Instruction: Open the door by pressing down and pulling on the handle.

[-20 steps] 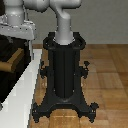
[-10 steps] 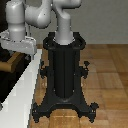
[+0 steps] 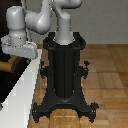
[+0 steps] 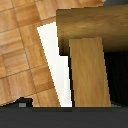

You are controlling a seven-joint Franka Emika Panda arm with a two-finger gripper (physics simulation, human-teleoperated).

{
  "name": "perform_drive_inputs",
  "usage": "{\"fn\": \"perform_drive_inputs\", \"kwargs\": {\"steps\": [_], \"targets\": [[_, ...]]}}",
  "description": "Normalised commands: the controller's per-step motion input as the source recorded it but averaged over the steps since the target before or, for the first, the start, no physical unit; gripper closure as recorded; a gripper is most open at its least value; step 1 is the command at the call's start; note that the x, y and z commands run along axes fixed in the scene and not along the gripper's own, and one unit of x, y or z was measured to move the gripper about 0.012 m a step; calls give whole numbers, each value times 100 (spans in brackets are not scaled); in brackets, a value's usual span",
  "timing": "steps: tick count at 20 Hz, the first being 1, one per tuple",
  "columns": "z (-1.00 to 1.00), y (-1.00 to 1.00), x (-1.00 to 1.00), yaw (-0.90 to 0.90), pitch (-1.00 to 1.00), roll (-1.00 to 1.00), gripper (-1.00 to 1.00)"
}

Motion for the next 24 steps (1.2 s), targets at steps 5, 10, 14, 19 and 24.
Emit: {"fn": "perform_drive_inputs", "kwargs": {"steps": [5, 10, 14, 19, 24], "targets": [[0, 0, 0, 0, 0, 0, 100], [0, 0, 0, 0, 0, 0, 100], [-50, 0, 0, 0, -8, 0, 100], [-60, 0, 0, 0, -12, 0, 100], [-20, 0, 0, 0, -9, 0, 100]]}}
